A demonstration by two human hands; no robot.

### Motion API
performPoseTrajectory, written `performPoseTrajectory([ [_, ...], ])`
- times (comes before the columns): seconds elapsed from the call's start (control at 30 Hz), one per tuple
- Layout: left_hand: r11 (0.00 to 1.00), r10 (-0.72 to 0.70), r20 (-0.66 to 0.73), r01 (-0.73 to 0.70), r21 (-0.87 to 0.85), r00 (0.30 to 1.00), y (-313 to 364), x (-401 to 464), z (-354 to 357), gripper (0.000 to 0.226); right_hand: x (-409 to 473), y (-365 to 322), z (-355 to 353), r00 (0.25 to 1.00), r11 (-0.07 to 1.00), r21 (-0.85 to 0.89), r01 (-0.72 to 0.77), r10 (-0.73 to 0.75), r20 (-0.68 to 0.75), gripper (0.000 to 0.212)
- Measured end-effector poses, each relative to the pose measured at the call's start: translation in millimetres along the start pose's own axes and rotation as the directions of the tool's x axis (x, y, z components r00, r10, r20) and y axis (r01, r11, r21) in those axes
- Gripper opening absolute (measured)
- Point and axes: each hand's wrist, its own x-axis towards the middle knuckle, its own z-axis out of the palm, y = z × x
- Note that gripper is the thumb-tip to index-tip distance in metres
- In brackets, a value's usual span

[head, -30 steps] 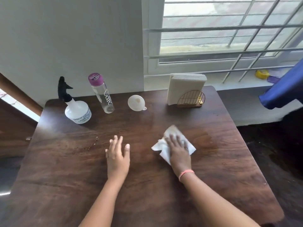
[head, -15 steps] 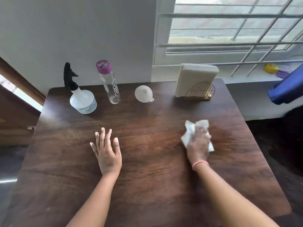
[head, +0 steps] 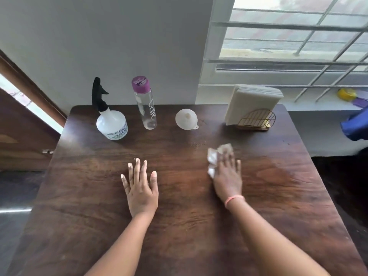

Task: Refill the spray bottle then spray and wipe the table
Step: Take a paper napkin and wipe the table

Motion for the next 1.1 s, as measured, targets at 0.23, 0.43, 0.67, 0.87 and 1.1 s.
performPoseTrajectory([
  [0.23,0.997,-0.008,0.027,0.006,0.074,1.000,2,5,2,0.067,30,25,-26,0.940,0.936,0.144,-0.322,0.334,-0.072,0.059],
  [0.43,0.997,-0.017,0.021,0.015,0.072,1.000,2,6,5,0.064,43,-50,-15,0.990,0.988,0.099,0.120,-0.126,0.060,0.061],
  [0.67,0.998,-0.018,0.011,0.017,0.061,1.000,2,7,7,0.063,72,-46,-14,0.982,0.984,0.042,0.172,-0.174,0.072,0.077],
  [0.87,0.992,-0.002,-0.036,-0.002,-0.126,0.999,1,6,-1,0.062,49,-94,-10,0.998,0.996,0.078,-0.048,0.045,0.048,0.062],
  [1.1,0.767,-0.206,-0.140,0.071,-0.637,0.968,-11,10,-29,0.059,-12,-188,4,0.887,0.886,0.118,0.448,-0.457,0.070,0.069],
])
